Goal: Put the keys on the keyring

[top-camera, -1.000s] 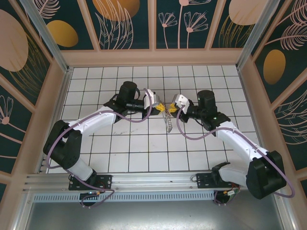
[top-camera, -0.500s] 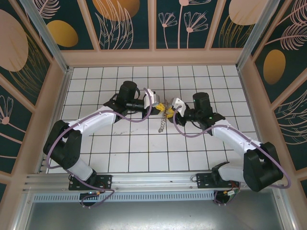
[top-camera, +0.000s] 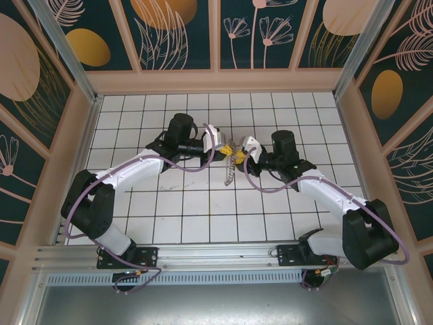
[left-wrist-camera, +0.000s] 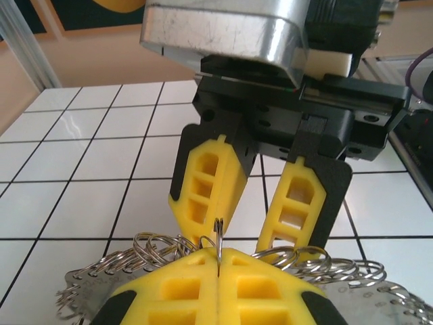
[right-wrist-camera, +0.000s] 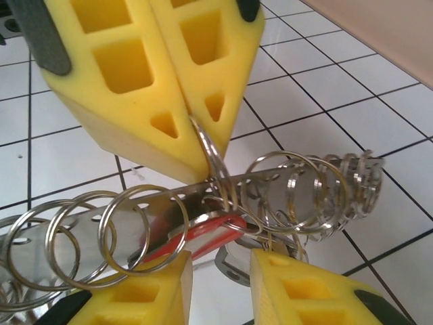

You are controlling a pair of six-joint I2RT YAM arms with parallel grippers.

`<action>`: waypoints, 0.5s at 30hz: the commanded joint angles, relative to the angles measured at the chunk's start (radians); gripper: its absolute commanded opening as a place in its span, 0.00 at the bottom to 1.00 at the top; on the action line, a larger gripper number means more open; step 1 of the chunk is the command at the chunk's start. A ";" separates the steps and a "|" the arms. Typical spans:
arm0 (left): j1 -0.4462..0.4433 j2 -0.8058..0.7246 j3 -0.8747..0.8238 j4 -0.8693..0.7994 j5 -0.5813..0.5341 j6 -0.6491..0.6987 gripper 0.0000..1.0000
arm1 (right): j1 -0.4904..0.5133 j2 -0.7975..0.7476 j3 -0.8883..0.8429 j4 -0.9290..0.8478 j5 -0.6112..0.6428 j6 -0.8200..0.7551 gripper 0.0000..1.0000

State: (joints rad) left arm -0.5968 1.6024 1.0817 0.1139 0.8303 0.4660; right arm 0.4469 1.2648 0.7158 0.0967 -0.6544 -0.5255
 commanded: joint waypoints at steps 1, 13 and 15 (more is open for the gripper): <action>-0.007 -0.015 0.038 -0.057 -0.054 0.055 0.00 | 0.004 -0.047 -0.033 -0.003 0.047 -0.014 0.29; -0.006 -0.024 0.029 -0.230 -0.235 0.182 0.00 | -0.006 -0.172 -0.103 0.035 0.198 0.030 0.30; -0.006 -0.018 0.043 -0.290 -0.250 0.214 0.00 | -0.009 -0.182 -0.111 0.058 0.235 0.043 0.30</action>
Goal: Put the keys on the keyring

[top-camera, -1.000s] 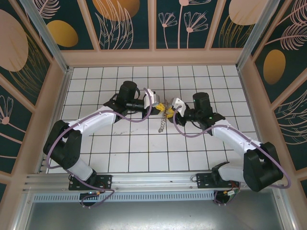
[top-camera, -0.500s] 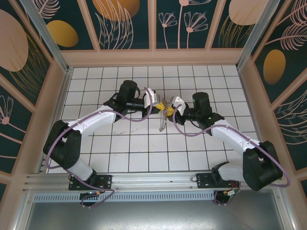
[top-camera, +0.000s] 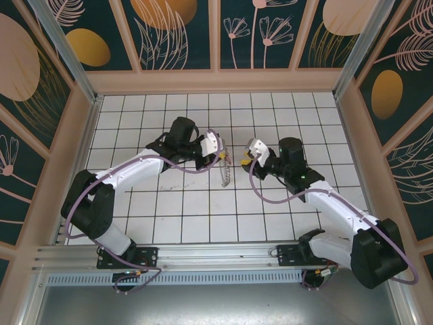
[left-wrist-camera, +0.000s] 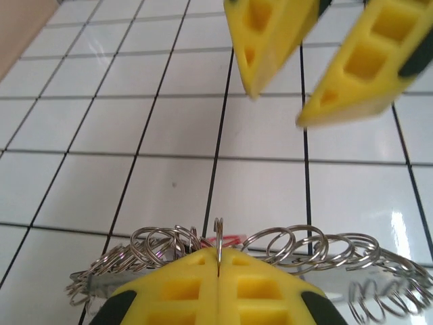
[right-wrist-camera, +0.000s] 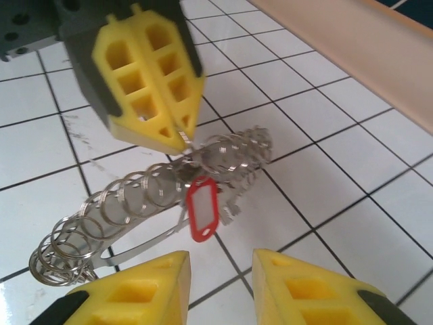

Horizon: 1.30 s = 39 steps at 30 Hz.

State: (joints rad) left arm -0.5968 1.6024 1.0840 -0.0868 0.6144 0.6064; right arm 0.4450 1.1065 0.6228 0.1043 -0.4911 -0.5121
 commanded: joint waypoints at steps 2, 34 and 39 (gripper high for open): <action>-0.007 -0.012 0.048 -0.138 -0.049 0.103 0.00 | -0.014 -0.029 -0.024 0.067 0.096 0.047 0.30; -0.123 0.319 0.304 -0.300 -0.052 0.176 0.00 | -0.086 -0.033 -0.063 0.144 0.237 0.195 0.30; -0.137 0.340 0.313 -0.295 -0.047 0.165 0.00 | -0.086 -0.037 -0.079 0.168 0.276 0.202 0.30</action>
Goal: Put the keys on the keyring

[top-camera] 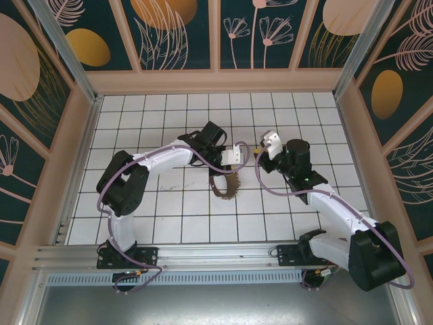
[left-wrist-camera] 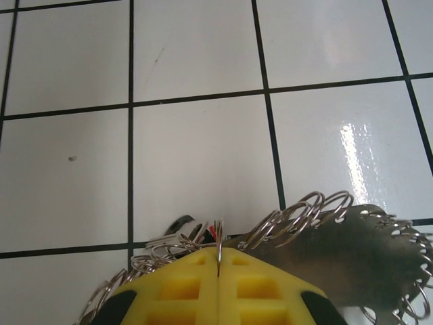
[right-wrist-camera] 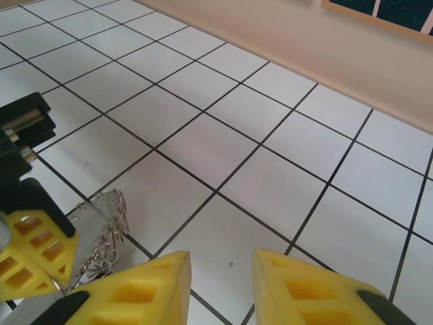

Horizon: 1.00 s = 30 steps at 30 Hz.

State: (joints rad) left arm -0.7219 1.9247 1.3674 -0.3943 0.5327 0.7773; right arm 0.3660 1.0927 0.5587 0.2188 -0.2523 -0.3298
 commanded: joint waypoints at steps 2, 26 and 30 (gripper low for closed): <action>-0.020 0.028 0.033 0.028 0.034 -0.020 0.00 | -0.010 -0.022 -0.017 0.063 0.053 0.027 0.30; -0.067 0.045 0.015 0.370 -0.033 -0.392 0.21 | -0.101 -0.030 -0.077 0.148 0.240 0.206 0.31; -0.065 -0.109 -0.176 0.634 -0.157 -0.443 0.24 | -0.124 -0.067 -0.117 0.241 0.346 0.224 0.33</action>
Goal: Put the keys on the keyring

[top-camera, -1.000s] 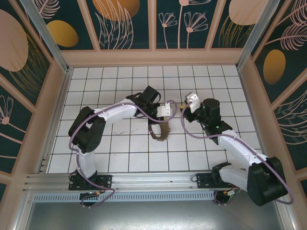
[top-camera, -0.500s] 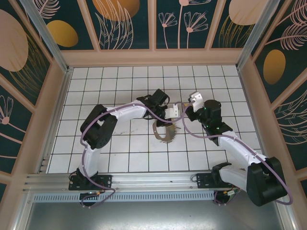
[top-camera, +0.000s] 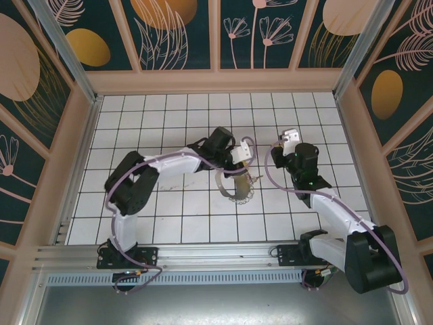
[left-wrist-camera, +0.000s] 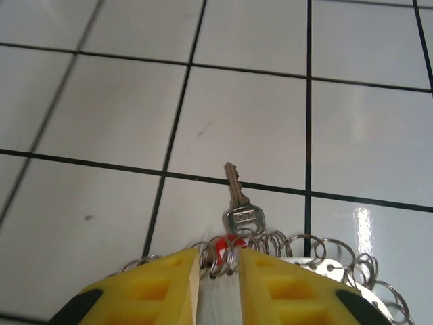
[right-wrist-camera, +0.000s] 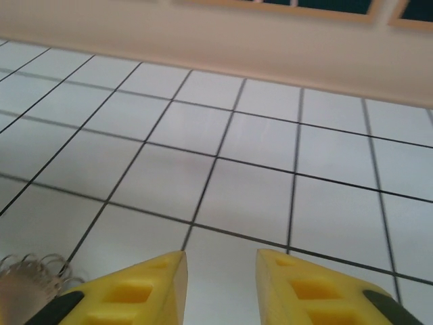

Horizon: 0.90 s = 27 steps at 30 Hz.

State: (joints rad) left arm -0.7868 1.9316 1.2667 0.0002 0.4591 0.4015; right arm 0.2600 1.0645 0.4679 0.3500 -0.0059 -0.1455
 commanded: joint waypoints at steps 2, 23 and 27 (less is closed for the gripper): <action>0.004 -0.201 -0.177 0.356 -0.180 -0.091 0.28 | -0.044 -0.044 -0.043 0.152 0.142 0.052 0.35; 0.449 -0.784 -0.856 0.726 -0.724 -0.372 0.99 | -0.249 0.328 -0.207 0.718 0.048 0.138 0.38; 0.545 -0.824 -0.917 0.743 -0.702 -0.398 0.99 | -0.250 0.396 -0.242 0.845 0.011 0.107 0.39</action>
State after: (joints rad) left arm -0.2832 1.1294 0.3828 0.7006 -0.2226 0.0540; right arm 0.0135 1.4269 0.2581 1.0142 0.0624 -0.0071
